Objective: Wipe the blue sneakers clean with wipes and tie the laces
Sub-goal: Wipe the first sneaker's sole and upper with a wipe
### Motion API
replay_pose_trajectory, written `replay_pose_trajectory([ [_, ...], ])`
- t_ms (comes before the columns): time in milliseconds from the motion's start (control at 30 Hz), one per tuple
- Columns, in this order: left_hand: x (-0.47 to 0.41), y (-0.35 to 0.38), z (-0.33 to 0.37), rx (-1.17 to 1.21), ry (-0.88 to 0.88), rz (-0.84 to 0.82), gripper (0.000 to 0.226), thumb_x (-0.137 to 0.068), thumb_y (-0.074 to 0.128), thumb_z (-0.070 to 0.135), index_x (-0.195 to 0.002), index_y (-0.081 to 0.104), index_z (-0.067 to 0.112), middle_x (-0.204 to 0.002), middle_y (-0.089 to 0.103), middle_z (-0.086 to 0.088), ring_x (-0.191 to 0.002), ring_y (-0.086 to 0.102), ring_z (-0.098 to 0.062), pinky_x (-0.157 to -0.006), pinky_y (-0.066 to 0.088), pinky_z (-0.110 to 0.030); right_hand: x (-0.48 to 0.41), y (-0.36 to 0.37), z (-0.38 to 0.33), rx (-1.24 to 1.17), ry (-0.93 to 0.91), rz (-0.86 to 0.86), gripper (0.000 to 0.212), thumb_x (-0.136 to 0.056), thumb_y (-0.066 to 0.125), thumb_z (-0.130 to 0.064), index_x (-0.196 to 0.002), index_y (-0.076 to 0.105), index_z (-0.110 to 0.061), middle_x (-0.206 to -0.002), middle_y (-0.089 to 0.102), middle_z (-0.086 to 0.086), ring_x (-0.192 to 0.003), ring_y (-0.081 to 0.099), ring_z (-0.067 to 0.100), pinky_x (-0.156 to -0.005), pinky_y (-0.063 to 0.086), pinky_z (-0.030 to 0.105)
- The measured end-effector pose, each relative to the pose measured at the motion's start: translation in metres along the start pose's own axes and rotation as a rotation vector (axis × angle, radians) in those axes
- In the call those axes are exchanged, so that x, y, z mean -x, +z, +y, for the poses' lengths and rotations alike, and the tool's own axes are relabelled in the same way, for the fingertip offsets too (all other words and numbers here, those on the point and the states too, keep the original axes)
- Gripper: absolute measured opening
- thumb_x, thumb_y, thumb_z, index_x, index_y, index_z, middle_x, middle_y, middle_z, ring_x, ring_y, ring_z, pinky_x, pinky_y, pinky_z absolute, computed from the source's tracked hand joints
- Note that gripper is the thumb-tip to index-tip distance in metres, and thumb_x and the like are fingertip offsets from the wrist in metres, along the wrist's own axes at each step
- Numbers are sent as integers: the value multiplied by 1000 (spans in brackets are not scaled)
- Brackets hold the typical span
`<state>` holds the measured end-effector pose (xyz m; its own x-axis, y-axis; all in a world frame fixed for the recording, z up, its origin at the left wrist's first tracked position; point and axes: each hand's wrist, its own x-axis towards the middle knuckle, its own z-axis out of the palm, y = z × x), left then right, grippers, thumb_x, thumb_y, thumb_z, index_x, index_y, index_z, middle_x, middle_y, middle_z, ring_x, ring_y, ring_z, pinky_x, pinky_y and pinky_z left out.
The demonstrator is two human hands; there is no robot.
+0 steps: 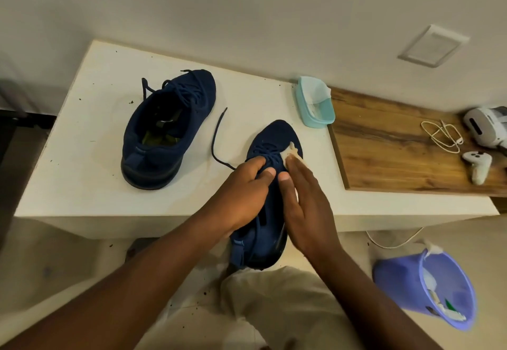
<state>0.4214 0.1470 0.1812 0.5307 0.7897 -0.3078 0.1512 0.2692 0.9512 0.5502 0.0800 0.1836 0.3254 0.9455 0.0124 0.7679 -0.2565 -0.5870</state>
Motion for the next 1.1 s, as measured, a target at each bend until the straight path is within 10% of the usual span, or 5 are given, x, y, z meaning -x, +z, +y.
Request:
replay_pose_trajectory([
  [167, -5, -13, 0, 227, -76, 77, 37, -105, 51, 23, -71, 64, 29, -74, 64, 5, -78, 59, -19, -75, 48, -35, 47, -7, -18, 91, -292, -211, 52, -105, 24, -49, -154, 32, -33, -160, 27, -16, -148, 17, -5, -123, 11, 25],
  [233, -6, -15, 2, 389, -145, 72, 28, -106, 49, 19, -90, 72, 20, -87, 68, -8, -87, 60, -27, -84, 49, -43, 39, -10, -13, 132, -354, -252, 51, -105, 21, -49, -154, 26, -36, -162, 25, -13, -149, 13, -4, -125, 6, 32],
  [467, -4, -19, 10, 738, -272, -68, 61, -103, 37, 58, -132, 62, 11, -121, 72, -11, -109, 71, -23, -87, 56, -35, 3, -8, -29, 90, -207, -256, 59, -103, 19, -54, -157, 21, -30, -164, 17, -11, -146, 1, -10, -125, 3, 30],
  [933, -3, -28, 9, 801, -247, -93, 85, -93, 36, 76, -137, 57, 7, -128, 70, -13, -119, 67, -30, -108, 47, -46, 71, -19, -17, 167, -290, -345, 58, -104, 21, -54, -158, 17, -34, -163, 14, -20, -149, 6, -7, -125, 4, 29],
  [1100, -4, -17, 11, 737, -225, -99, 78, -95, 37, 74, -135, 60, 10, -125, 72, -8, -117, 68, -23, -105, 50, -41, 39, -15, -1, 146, -43, -245, 73, -96, 12, -69, -159, 11, -33, -164, 6, -19, -148, -2, -9, -126, 3, 38],
])
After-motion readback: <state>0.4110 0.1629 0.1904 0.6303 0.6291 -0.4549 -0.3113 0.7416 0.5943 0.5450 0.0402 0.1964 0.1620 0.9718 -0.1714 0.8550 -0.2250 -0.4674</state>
